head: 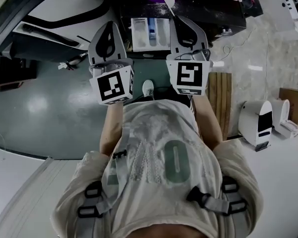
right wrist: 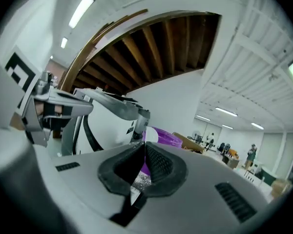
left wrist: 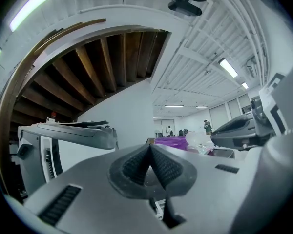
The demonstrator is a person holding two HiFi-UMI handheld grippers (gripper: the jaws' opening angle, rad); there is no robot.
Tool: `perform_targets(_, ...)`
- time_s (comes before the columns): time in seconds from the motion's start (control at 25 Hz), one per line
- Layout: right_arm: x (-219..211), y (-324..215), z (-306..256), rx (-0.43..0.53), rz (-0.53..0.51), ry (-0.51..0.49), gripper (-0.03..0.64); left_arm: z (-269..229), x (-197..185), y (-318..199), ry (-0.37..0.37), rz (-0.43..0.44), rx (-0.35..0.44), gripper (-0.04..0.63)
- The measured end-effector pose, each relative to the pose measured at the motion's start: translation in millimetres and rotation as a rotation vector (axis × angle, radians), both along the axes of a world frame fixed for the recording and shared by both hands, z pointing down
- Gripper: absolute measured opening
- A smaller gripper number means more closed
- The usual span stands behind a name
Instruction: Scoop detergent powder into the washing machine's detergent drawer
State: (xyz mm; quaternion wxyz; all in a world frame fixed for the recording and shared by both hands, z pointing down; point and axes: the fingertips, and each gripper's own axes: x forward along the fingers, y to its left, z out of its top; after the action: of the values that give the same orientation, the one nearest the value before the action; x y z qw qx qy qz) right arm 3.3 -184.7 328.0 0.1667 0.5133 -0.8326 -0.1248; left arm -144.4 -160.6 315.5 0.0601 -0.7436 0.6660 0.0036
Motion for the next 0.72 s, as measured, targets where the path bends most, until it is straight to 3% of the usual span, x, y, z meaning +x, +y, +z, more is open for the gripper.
perform_targets(0.2,33,2,-12,-0.034,0.061,-0.213,0.011,-11,18,-5,-0.001,0.027,0.015,0.02)
perform_targets(0.32,50,5,-17,-0.023,0.088,-0.291,0.011,-15,24,-8,0.003,0.02,0.015,0.02)
perform_targets(0.72,75,12,-6,-0.049,0.102,-0.318,0.011,-17,37,-9,-0.013,0.009,0.024,0.02)
